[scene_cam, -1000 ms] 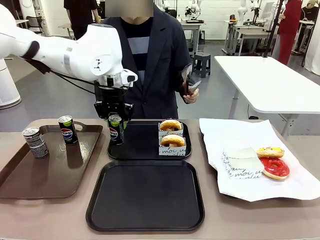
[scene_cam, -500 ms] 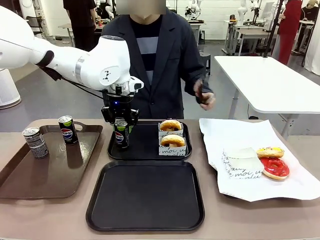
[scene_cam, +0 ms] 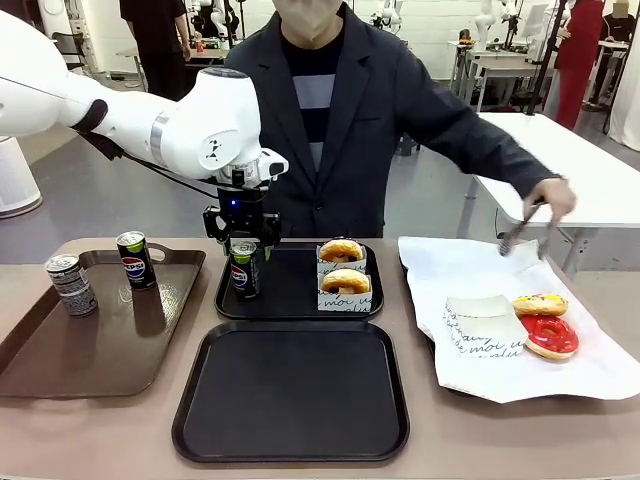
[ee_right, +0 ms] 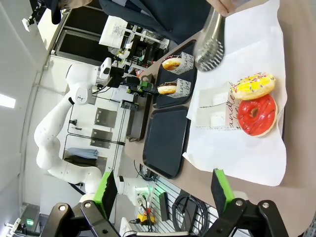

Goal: Set up donuts and drinks on trays.
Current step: Pick up one Pepsi coke and place it on the Flat Tray, then pick up one Pepsi coke from the Handle tray and place it on the Flat Tray without a Pepsi coke.

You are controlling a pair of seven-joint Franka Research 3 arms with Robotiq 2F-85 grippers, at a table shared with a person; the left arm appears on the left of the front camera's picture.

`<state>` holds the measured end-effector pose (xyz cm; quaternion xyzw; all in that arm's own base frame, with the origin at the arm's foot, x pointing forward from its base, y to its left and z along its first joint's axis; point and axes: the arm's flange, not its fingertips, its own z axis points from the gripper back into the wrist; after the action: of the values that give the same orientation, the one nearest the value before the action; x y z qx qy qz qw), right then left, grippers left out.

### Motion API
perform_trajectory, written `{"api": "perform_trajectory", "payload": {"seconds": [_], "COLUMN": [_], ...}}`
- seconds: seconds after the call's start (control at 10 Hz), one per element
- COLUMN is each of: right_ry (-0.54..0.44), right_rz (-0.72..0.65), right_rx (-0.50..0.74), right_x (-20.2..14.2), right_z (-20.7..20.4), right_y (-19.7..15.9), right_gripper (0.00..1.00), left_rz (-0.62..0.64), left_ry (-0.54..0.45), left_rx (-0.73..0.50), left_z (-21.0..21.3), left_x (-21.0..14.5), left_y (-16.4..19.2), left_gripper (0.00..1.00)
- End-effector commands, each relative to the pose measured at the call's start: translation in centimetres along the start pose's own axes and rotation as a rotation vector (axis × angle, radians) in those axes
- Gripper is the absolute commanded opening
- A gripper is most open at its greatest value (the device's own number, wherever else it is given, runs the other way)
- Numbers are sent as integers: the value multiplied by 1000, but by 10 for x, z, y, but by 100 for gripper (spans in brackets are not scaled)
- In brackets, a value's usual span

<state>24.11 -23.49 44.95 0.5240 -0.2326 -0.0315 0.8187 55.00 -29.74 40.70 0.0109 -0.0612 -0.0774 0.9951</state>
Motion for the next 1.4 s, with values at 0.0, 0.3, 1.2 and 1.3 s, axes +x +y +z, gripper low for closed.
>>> {"api": "perform_trajectory", "payload": {"seconds": [0.0,0.3,1.2,1.3], "right_ry": [-17,-17,-17,-17], "right_rz": [19,19,19,19], "right_rx": [23,23,23,23], "right_x": [3,3,3,3], "right_z": [0,0,0,0], "right_y": [1,1,1,1], "right_gripper": [100,100,100,100], "left_rz": [-32,-74,-88,-48], "left_ry": [-39,-62,-48,-62], "left_rx": [-3,-41,-12,2], "left_z": [22,55,104,117], "left_x": [-23,-54,-83,-90], "left_y": [4,12,102,140], "left_gripper": [100,100,100,100]}}
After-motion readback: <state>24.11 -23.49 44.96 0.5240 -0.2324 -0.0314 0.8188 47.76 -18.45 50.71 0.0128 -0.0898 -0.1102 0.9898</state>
